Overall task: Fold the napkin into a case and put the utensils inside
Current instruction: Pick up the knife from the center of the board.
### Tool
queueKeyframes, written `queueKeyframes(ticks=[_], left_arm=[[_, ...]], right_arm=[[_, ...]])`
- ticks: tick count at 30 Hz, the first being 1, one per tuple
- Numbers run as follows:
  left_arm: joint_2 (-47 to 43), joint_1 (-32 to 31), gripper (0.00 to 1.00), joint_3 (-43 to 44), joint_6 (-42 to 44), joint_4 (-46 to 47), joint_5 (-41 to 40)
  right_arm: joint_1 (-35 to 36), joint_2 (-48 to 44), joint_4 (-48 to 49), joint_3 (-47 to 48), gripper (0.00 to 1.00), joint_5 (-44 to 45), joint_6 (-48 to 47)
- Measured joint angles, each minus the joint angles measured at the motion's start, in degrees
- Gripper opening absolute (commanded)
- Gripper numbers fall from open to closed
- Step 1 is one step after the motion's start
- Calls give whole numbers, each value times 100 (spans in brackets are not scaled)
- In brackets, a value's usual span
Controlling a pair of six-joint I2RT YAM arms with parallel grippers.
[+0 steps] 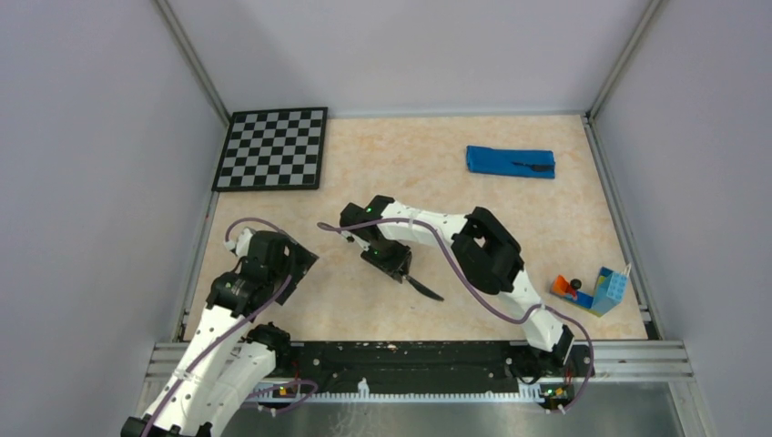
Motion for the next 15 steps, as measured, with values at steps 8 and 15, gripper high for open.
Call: queueKeyframes(ticks=[8,15], left_arm=[[0,0,99,17,13,-39,-22],[-4,0,99,22,9,-103,-20]], right_arm=[[13,22,-15,2,0,236,-179],[87,-363,503,-533,0,457,-518]])
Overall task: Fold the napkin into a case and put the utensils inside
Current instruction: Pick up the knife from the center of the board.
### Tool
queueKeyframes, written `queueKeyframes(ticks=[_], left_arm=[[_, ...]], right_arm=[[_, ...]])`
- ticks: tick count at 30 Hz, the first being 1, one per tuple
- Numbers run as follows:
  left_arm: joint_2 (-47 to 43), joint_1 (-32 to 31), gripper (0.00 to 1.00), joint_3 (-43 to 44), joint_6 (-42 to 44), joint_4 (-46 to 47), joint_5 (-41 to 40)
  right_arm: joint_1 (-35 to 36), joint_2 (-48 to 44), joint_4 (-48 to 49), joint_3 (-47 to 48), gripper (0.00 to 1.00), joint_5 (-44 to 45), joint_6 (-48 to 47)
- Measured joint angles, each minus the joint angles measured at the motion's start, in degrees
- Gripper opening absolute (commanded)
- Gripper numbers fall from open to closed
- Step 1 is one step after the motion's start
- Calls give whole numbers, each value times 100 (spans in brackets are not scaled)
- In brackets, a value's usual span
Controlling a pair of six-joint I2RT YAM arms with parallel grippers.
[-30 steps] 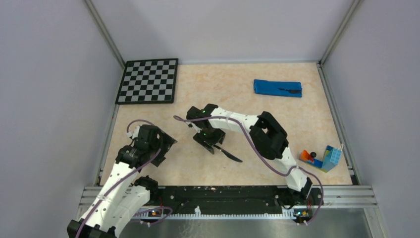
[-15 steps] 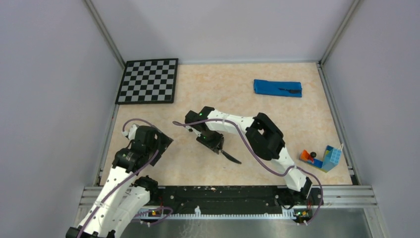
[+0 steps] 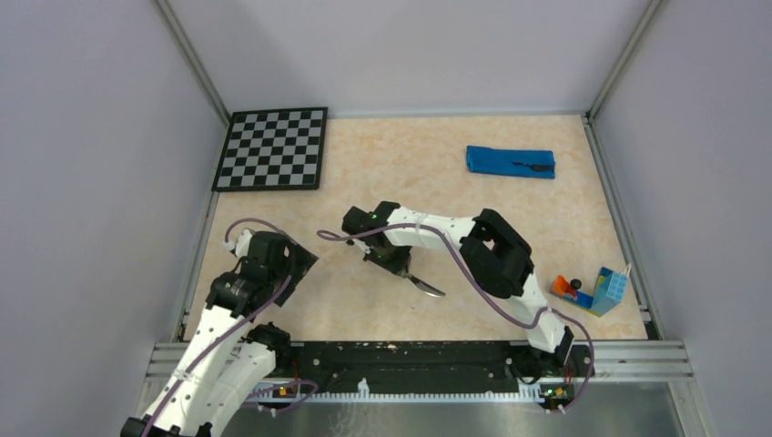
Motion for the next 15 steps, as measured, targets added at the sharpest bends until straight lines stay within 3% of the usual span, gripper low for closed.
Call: queueKeyframes(ticks=[7,15], left_arm=[[-20,0,99,37,0,15,96],[-337,0,97,-387,-133,691,848]], right_arm=[[-28,-664,885,-721,0,4,-101],[-74,-1676,1582,-1576,0,-188,-81]])
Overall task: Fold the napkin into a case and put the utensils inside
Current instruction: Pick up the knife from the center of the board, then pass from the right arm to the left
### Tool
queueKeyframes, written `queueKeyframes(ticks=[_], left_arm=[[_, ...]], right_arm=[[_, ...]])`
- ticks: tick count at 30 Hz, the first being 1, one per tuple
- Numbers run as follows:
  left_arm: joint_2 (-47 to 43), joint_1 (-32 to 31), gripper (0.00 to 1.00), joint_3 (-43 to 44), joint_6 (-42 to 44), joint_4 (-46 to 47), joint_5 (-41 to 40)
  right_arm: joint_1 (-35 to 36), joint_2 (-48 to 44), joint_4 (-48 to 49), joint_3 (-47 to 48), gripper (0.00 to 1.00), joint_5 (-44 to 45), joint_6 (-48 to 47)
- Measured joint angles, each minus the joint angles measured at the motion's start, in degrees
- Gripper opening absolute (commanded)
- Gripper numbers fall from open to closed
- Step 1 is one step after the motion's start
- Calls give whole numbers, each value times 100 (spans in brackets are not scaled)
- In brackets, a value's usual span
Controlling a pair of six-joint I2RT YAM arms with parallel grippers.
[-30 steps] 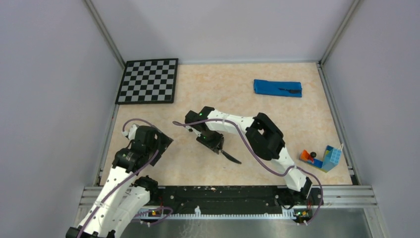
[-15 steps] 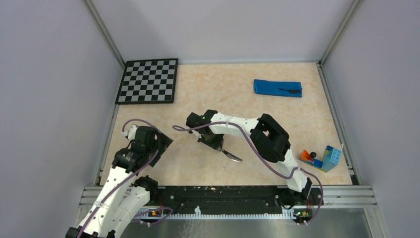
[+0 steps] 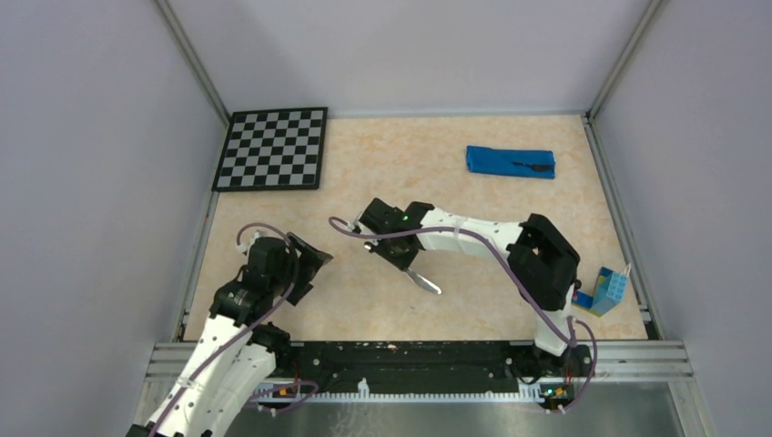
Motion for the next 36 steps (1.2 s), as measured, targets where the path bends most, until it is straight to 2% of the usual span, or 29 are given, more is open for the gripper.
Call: queueKeyframes(ticks=[5,10,14,20,25,28,32,36], left_arm=[[-315,0,91,-866,-275,1025,699],[-332,0,91,-2063,-654,3014,1473],[568,0,91,-2496,-688,4444,1965],[2321,0,92,-2566,-564,6489,2704],[3080,-96,91,-2564,-457,7578,2909],[3322,-214,84,-2533,-444,7949,2911],[3987,-426,62,-2413,-544,8614,2885],[4575,-621,55,-2277,-649,9178,2752]], right_arm=[[-13,-385,273,-435,0,-140,9],[-20,-501,459,-601,0,-280,13],[-35,-538,525,-614,0,-374,33],[-46,-557,647,-621,0,-468,44],[-46,-579,713,-673,0,-496,46],[-46,-584,739,-680,0,-557,52],[-46,-603,787,-680,0,-627,157],[-46,-610,822,-680,0,-667,205]])
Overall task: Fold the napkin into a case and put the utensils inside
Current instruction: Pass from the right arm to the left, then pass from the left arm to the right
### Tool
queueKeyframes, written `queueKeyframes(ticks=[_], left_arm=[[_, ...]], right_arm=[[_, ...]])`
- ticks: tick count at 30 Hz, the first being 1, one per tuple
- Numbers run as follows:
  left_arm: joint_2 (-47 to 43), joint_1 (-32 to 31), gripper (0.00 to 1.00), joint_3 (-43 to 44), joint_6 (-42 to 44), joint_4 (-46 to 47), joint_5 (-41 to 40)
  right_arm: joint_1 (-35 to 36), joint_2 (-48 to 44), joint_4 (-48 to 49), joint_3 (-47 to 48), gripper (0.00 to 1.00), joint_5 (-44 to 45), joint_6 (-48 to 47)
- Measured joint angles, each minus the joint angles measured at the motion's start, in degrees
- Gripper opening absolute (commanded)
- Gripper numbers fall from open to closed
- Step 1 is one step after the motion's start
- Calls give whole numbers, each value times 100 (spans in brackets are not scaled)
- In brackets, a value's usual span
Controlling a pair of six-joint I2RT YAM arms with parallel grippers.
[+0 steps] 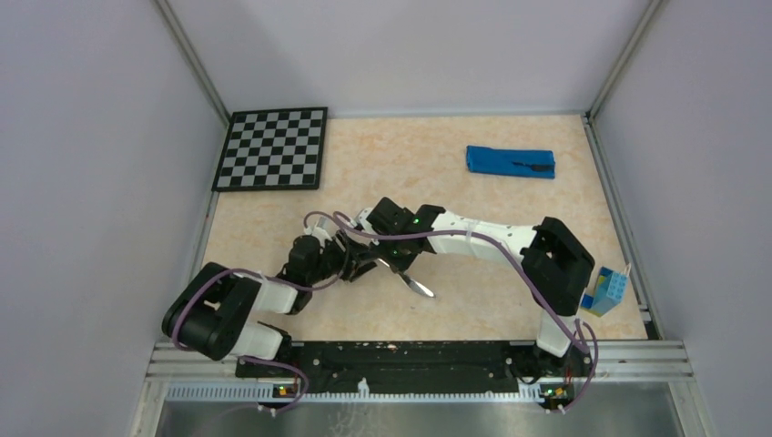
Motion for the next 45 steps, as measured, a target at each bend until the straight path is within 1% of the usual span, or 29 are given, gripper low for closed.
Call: queueKeyframes(ticks=[7,10,13,15,16,17,18,21,22,25,28,30,34,36,38,40,41,43,45], left_arm=[[131,-162,36,538,35,205,-278],[131,-216,15,579,39,223,-376],[133,-219,0,579,208,9,-516],[131,-223,0,588,201,-85,-560],[125,-232,0,608,219,-122,-557],[109,-245,0,623,227,-151,-555],[68,-254,0,636,240,-184,-560],[-251,-256,0,654,254,-446,-566],[-393,-254,0,675,216,-573,-570],[-839,-227,0,916,-13,-1263,-581],[-1287,-151,0,1471,-345,-2487,-601],[-1519,9,0,1888,-590,-3329,-522],[-1803,422,0,2376,-977,-4535,-251],[-1899,619,0,2535,-1248,-5171,-59],[-1915,723,0,2636,-1478,-5595,197],[-1906,785,0,2695,-1694,-5917,522],[-1906,815,0,2706,-1805,-6039,713],[-1906,844,0,2706,-1996,-6177,1082],[-1910,848,0,2712,-2135,-6236,1342]], right_arm=[[0,-2,66,0,0,-17,92],[-9,-31,81,-2,0,-17,105],[-17,-157,72,-61,0,17,122],[-26,-264,103,-125,0,15,173],[-26,-297,149,-146,11,26,195],[-35,-328,177,-155,25,24,238],[-39,-363,223,-179,33,24,304],[-81,-647,341,-417,52,24,501],[-107,-833,354,-546,55,33,586],[-199,-1867,680,-1325,58,39,717],[-273,-3274,1213,-2339,58,37,758],[-297,-4183,1512,-2883,57,72,778],[-328,-6146,2522,-3987,57,308,627],[-339,-7167,3152,-4645,58,409,321],[-339,-8061,3834,-5276,57,319,-35],[-339,-8581,4439,-5781,55,186,-358],[-339,-8682,4688,-5971,54,116,-507],[-339,-8649,5152,-6282,54,-151,-881],[-339,-8400,5604,-6476,54,-431,-1145]])
